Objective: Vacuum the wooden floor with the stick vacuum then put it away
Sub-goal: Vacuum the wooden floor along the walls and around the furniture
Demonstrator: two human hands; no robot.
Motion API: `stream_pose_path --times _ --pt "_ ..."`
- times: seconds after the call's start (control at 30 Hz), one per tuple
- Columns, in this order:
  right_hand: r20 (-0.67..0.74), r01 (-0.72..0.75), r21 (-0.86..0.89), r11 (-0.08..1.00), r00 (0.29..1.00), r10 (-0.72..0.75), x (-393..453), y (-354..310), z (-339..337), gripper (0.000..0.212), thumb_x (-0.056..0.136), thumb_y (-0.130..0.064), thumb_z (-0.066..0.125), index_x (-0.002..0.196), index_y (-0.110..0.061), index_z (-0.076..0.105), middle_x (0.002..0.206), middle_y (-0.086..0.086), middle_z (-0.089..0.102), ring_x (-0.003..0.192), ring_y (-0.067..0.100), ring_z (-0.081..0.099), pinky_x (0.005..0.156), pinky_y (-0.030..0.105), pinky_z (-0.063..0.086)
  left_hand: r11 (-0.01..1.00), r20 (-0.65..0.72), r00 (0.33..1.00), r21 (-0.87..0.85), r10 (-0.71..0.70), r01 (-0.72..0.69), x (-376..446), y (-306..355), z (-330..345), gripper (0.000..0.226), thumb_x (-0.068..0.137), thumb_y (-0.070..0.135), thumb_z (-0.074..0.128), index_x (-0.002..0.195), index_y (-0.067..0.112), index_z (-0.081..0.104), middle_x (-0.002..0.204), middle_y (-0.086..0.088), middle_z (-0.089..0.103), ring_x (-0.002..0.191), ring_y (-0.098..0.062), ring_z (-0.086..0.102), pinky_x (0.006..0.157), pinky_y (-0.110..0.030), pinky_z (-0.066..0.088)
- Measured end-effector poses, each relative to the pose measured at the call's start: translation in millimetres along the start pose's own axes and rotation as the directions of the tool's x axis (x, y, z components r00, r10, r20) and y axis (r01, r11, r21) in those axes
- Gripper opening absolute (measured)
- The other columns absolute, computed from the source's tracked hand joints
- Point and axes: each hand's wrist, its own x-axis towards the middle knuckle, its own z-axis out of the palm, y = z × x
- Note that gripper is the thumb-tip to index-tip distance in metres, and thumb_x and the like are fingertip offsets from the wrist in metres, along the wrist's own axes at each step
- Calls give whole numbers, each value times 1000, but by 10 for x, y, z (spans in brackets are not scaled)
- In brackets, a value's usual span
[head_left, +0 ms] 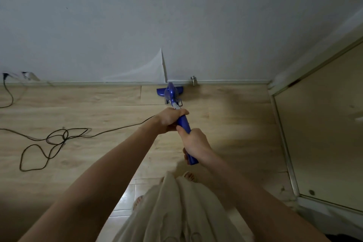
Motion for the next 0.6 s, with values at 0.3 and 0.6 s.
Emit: stream_pose_path --times 0.3,0.6 --pt "22 19 129 991 1000 -22 87 -91 52 38 99 -45 46 93 -8 52 69 6 56 44 15 53 42 24 49 1000 -35 999 -12 -14 14 -45 130 -62 21 92 23 60 103 7 53 86 -10 61 74 -19 60 75 -32 54" --pt "-9 47 221 974 999 -46 86 -268 311 39 100 -45 44 89 -7 51 69 6 57 46 17 56 52 29 52 1000 -105 994 16 23 -21 -117 199 -265 33 89 25 66 108 1 55 88 -12 62 77 -20 61 80 -34 54"
